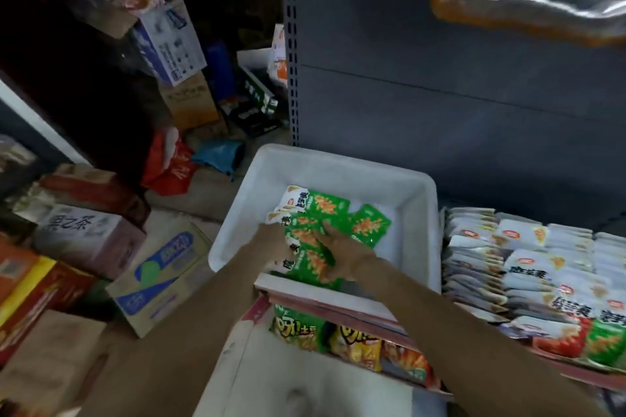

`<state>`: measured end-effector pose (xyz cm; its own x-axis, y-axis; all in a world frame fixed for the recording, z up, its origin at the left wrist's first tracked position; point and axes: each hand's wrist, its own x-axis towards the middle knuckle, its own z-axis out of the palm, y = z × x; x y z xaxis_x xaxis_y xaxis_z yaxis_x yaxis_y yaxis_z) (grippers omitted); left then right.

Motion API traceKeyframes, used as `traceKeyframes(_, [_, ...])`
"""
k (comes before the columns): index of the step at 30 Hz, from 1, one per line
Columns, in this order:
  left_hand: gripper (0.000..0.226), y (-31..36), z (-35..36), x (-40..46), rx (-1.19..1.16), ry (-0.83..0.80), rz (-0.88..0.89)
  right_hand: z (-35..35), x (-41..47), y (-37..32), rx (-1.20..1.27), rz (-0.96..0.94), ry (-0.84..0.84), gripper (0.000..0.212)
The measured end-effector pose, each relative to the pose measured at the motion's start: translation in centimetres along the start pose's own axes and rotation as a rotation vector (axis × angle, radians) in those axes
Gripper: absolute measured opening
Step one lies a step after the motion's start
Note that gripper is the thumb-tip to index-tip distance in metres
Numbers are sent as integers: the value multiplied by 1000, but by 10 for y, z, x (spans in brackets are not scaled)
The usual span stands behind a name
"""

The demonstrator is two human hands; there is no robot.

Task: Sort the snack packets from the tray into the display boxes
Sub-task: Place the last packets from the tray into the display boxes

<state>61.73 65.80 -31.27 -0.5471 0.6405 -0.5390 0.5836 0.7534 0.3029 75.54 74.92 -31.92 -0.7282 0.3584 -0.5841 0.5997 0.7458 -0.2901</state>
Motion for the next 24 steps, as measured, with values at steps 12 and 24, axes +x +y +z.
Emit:
traceKeyframes(12, [2,-2,-14,4,-176,191,207,-3,13,8,108,146,98,97])
traceKeyframes(24, [5,50,-38,-49,-544,436,550,-47,-58,22,738,-145,597,16])
